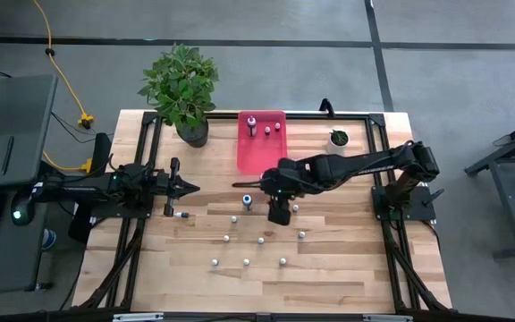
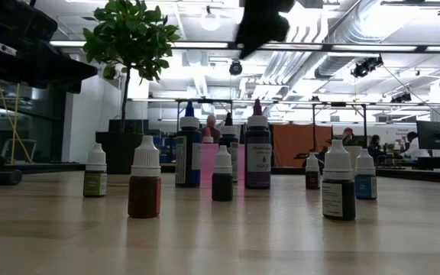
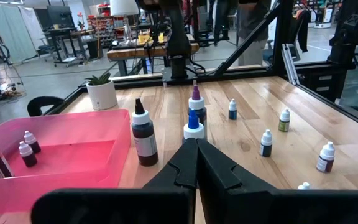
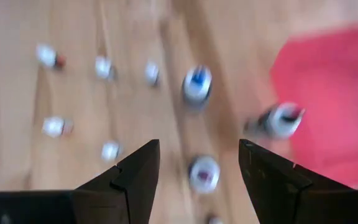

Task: Pick & Place food coloring
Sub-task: Put the purple food coloring bottle into the pink bin

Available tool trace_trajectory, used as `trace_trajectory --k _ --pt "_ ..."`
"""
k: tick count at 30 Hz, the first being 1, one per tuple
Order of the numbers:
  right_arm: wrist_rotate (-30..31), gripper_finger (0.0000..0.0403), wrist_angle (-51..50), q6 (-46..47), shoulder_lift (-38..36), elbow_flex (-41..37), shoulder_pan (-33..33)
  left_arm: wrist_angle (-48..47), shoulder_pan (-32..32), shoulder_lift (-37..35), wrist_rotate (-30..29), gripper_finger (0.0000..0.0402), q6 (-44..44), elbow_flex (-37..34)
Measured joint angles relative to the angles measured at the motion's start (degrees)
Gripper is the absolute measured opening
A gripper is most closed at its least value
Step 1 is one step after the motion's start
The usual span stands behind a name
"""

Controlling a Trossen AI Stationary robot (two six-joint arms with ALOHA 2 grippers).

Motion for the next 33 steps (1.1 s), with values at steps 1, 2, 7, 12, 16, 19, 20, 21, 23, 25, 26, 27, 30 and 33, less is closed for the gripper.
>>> trace_trajectory --k 1,2,7,12,16,19,20,21,23,25,26,27,30,33 --pt "-1.6 0.0208 -1.87 0.34 0.0 -0.01 0.22 0.0 0.0 -0.02 0.0 0.0 0.01 0.0" --pt "-2.87 0.0208 -3.41 0.39 0.0 -0.01 0.45 0.0 0.01 -0.01 0.0 0.0 0.0 0.0" --pt "-7.94 0.0208 -11.74 -0.64 0.0 -0.01 2.84 0.0 0.02 0.0 0.0 0.0 0.01 0.0" --pt "-5.99 0.0208 -19.16 0.83 -0.04 -0.85 3.97 0.0 0.02 0.0 0.0 0.0 0.01 0.0" --pt "-5.27 0.0208 -15.98 4.58 -1.12 -5.08 3.11 0.0 0.0 0.0 0.0 0.0 -0.01 0.0" --pt "-7.67 0.0208 -9.35 5.74 -3.54 -12.21 2.18 0.0 0.0 -0.02 0.0 0.0 0.01 0.0" --pt "-8.67 0.0208 -6.63 5.87 -4.44 -14.81 1.91 0.0 0.01 -0.01 0.0 0.0 0.01 0.0" --pt "-9.26 0.0208 -3.97 5.94 -5.29 -17.22 1.58 0.0 0.02 0.0 0.0 0.0 0.0 0.0" --pt "-9.03 0.0208 -0.04 5.95 -7.05 -21.13 1.18 0.0 0.01 0.0 0.0 0.0 0.01 0.0" --pt "-7.33 0.0208 2.87 5.88 -8.53 -24.36 0.77 0.0 0.02 0.0 0.0 0.0 -0.01 0.0" --pt "-6.57 0.0208 3.72 5.84 -9.05 -25.86 0.47 0.0 0.02 -0.02 0.0 0.0 -0.01 0.0" --pt "-5.93 0.0208 4.66 5.82 -9.57 -27.44 0.14 0.0 0.02 -0.02 0.0 0.0 0.01 0.0" --pt "-5.3 0.0208 9.19 5.3 -10.0 -31.6 -1.05 0.0 0.01 0.0 0.0 0.0 0.0 0.0" --pt "-5.61 0.0208 16.94 4.38 -10.08 -35.17 -1.63 0.0 0.0 -0.02 0.0 0.0 -0.01 0.0"
